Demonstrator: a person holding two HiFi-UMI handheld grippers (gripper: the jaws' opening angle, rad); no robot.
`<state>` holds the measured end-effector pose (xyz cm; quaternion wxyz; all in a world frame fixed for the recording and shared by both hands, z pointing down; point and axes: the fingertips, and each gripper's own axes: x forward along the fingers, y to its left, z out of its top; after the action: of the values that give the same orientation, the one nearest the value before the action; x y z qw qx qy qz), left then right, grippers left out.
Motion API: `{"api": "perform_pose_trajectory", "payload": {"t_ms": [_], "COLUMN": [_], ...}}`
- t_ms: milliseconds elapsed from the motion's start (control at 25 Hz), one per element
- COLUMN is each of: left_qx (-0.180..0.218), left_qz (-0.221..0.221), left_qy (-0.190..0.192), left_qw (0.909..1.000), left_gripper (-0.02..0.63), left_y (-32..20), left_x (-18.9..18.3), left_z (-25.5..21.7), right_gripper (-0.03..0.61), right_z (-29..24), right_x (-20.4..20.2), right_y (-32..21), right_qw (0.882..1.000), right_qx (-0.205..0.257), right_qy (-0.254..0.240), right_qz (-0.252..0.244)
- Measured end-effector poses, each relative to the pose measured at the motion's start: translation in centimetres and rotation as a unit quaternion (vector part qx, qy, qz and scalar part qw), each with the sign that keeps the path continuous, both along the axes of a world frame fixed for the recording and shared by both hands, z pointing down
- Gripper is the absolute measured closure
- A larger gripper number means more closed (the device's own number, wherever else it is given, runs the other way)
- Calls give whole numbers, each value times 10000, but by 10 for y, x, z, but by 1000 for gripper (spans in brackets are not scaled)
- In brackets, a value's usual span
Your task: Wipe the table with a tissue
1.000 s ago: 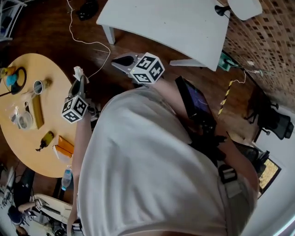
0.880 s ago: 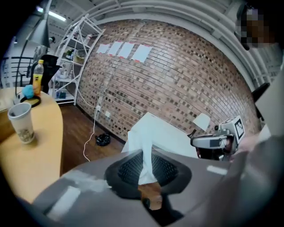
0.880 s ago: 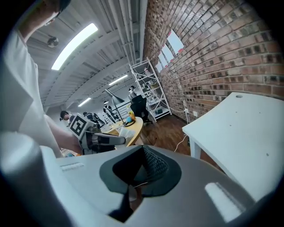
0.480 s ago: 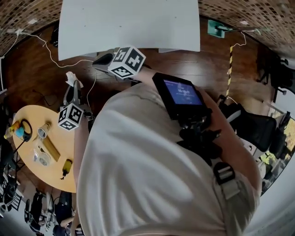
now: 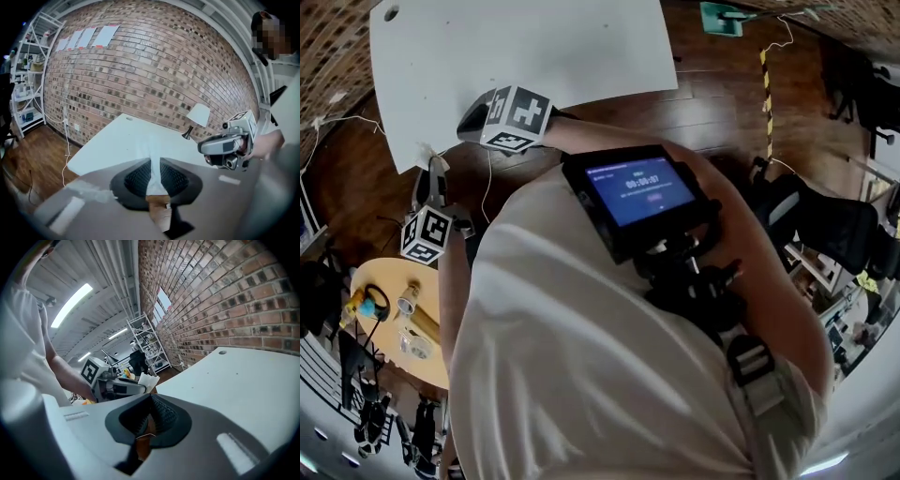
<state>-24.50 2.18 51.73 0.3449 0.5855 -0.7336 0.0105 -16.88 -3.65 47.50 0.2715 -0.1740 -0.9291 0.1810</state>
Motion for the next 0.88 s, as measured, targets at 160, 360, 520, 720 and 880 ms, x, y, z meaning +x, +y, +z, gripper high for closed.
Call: {"api": "perform_pose_trajectory", "payload": {"t_ms": [160, 360, 520, 720, 880], "left_qx": [39, 80, 119, -312, -551], "left_qz": [121, 50, -2, 54, 106], "left_qy": [-103, -213, -127, -133, -87], "left_qw": [9999, 9997, 9998, 9994, 9984], "left_gripper": [557, 557, 557, 558, 560], "left_y": [-24, -64, -76, -68, -66], "left_x": [1, 15, 34, 19, -24], "left_z": [-3, -13, -11, 19, 37], "right_gripper": [571, 571, 571, 571, 571], "right_z": [-1, -5, 1, 21, 28], "right_x": [5, 29, 54, 53, 26], "right_y": [-16, -50, -60, -57, -63], "right_qw": [9999, 9999, 10000, 9996, 9981], "right_qx": [79, 49, 21, -192, -345], "right_qy": [-40, -109, 25, 167, 201], "right_qz": [59, 55, 29, 109, 463]}}
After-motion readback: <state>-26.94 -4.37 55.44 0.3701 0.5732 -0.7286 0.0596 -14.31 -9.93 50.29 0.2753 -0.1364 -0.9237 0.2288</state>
